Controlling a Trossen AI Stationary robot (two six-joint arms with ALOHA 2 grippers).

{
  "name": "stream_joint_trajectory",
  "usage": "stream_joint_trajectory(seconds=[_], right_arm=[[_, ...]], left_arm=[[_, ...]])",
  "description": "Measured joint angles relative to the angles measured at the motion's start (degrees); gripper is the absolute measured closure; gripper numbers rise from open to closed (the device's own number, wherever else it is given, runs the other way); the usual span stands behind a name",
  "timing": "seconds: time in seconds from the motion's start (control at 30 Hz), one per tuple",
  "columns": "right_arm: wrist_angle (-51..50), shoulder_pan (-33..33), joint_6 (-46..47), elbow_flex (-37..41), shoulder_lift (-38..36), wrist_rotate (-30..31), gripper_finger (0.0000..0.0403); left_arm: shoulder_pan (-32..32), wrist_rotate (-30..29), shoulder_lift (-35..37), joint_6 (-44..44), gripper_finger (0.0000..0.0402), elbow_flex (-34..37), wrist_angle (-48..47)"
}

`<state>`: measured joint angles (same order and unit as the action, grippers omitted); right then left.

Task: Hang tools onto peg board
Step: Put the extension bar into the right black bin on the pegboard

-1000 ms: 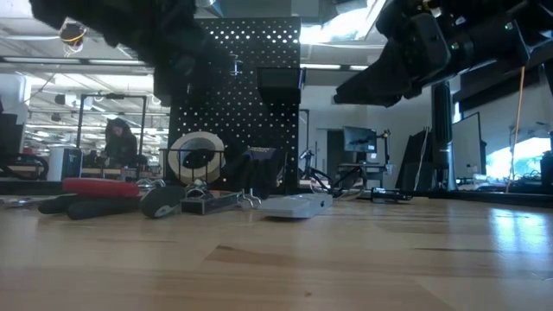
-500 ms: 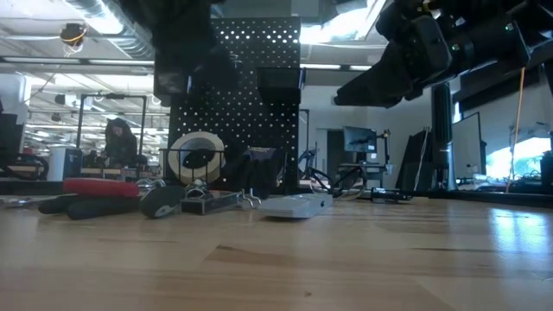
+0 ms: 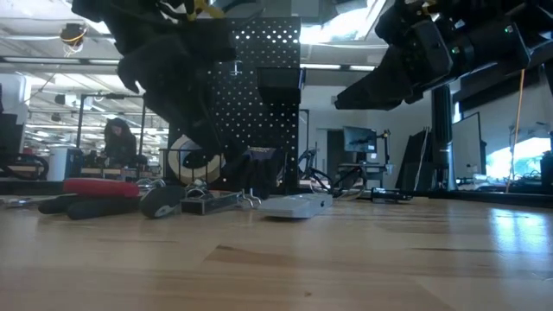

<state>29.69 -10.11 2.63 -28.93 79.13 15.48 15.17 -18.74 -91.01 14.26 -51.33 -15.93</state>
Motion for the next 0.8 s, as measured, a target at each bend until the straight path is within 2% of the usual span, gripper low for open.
stream_joint_trajectory(seconds=[0.23,0.5,0.8], right_arm=[[-0.19,0.00,0.00,0.00,0.00,-0.02,0.0219],[-0.23,0.00,0.02,0.00,0.00,-0.02,0.0219],[-0.23,0.00,0.02,0.00,0.00,-0.02,0.0219]], left_arm=[[-0.04,-0.26,0.13,0.56,0.0188,0.00,-0.31],[-2.72,-1.52,0.16,8.27,0.0188,0.02,-6.88],[-4.10,-1.73,0.21,7.85,0.0188,0.02,-3.55]])
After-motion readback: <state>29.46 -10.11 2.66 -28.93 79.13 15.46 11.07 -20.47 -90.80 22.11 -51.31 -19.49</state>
